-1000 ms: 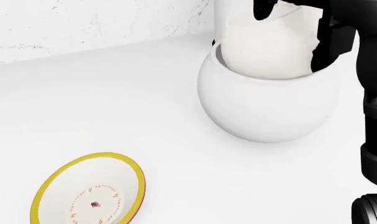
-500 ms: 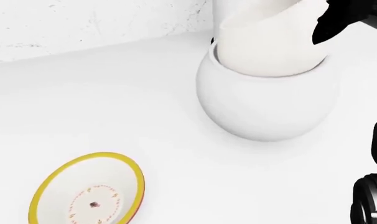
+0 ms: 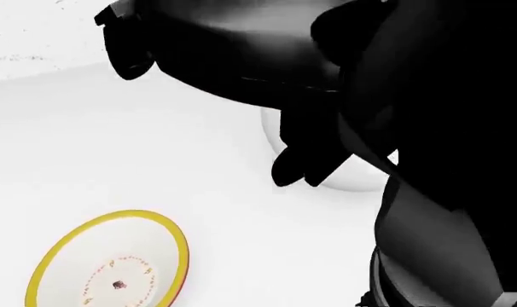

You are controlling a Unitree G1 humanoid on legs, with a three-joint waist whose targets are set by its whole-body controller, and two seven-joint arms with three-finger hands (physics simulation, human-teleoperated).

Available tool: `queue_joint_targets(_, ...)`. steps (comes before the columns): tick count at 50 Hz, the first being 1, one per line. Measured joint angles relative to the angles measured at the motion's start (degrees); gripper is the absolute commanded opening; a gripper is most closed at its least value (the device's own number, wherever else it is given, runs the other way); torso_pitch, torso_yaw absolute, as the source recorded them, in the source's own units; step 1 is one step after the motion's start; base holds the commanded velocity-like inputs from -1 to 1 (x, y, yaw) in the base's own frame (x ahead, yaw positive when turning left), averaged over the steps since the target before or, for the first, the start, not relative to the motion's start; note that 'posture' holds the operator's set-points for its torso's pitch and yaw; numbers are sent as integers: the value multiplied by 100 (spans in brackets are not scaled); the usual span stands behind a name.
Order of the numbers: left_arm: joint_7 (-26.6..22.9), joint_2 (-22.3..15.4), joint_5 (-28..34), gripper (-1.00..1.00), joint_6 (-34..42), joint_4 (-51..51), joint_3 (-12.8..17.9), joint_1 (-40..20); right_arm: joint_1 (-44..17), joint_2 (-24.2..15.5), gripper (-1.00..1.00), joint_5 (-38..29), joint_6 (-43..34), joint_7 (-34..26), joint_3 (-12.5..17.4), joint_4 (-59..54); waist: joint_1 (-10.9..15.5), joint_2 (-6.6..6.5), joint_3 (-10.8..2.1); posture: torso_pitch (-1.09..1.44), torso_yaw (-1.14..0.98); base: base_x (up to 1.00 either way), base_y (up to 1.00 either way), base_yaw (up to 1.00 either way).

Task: Stack the bowls from largest to smallest.

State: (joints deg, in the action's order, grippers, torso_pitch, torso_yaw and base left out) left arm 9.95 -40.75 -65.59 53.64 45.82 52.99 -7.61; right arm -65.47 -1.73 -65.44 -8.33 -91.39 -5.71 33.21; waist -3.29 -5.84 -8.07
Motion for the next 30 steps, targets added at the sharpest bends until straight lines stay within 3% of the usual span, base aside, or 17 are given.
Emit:
queue_joint_targets(5,-2,-6,-17,100,-43,-16,-11,12,470,639,40,-278,83,-111,-329,256,-18,-28,-19,-30,0,0,0,0)
queue_joint_targets(12,-90,74,91,100,-78,-39,-19,61,1082,1353,60,-616,260,-68,-574,241,-49,-85,-55,-30,0,0,0,0)
queue_joint_targets(18,-130,74,94,100,-71,-47,32,68,1391,1842,61,-803,290,-61,-776,269,-74,-121,-100,-30,0,0,0,0)
queue_joint_targets(30,-127,80,117,100,-83,-54,-7,52,2097,2237,55,-878,409,-111,-1067,488,-97,-165,-159,-30,0,0,0,0)
